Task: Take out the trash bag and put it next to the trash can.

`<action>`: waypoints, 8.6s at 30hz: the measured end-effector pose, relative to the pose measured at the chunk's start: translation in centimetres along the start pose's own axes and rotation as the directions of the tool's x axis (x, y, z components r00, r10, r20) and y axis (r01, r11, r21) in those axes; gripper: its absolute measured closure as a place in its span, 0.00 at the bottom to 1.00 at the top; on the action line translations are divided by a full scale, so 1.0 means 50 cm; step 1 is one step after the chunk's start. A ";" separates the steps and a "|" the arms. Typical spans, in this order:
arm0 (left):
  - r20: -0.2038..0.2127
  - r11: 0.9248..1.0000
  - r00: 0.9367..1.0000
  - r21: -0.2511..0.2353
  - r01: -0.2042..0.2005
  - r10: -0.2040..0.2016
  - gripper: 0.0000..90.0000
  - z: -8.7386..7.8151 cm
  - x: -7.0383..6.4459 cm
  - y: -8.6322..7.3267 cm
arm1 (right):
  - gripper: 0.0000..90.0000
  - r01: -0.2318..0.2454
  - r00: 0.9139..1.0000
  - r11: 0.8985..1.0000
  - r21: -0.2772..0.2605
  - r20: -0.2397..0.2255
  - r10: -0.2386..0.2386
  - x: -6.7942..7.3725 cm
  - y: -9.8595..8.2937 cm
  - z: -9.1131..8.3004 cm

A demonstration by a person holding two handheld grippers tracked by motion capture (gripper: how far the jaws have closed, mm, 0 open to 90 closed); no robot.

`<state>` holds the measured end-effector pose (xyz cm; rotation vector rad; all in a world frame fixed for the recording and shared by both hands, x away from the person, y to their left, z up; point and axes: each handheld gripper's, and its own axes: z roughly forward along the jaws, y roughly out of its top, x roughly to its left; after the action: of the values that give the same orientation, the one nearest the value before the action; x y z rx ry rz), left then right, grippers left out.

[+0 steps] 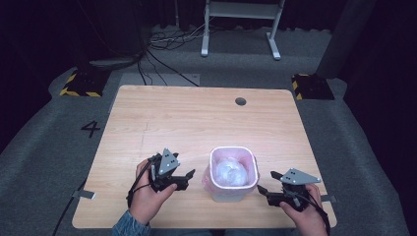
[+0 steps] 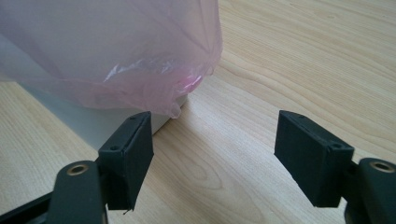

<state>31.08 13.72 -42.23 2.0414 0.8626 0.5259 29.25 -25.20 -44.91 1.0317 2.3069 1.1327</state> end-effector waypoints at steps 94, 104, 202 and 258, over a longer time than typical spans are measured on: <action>0.098 0.986 0.991 -0.151 -0.075 0.091 0.38 -0.102 -0.087 0.037 | 0.61 0.117 0.993 0.959 -0.257 0.026 -0.115 0.034 0.139 -0.093; 0.148 0.977 0.971 -0.126 -0.172 0.190 0.42 -0.046 -0.139 0.032 | 0.52 0.114 0.993 0.968 -0.223 0.004 -0.116 0.033 0.092 -0.121; 0.158 0.989 0.985 -0.139 -0.054 0.076 0.99 0.034 -0.070 0.150 | 0.50 0.142 0.966 0.969 -0.202 -0.186 -0.180 0.068 0.240 0.012; 0.022 0.987 0.999 -0.157 -0.023 0.027 0.27 -0.067 -0.028 0.012 | 0.98 0.086 0.945 0.962 -0.260 -0.285 -0.161 0.041 0.293 -0.017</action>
<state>28.26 14.25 -39.94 1.9133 0.7578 0.5638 33.97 -18.11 -32.76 0.6464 2.3390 1.5689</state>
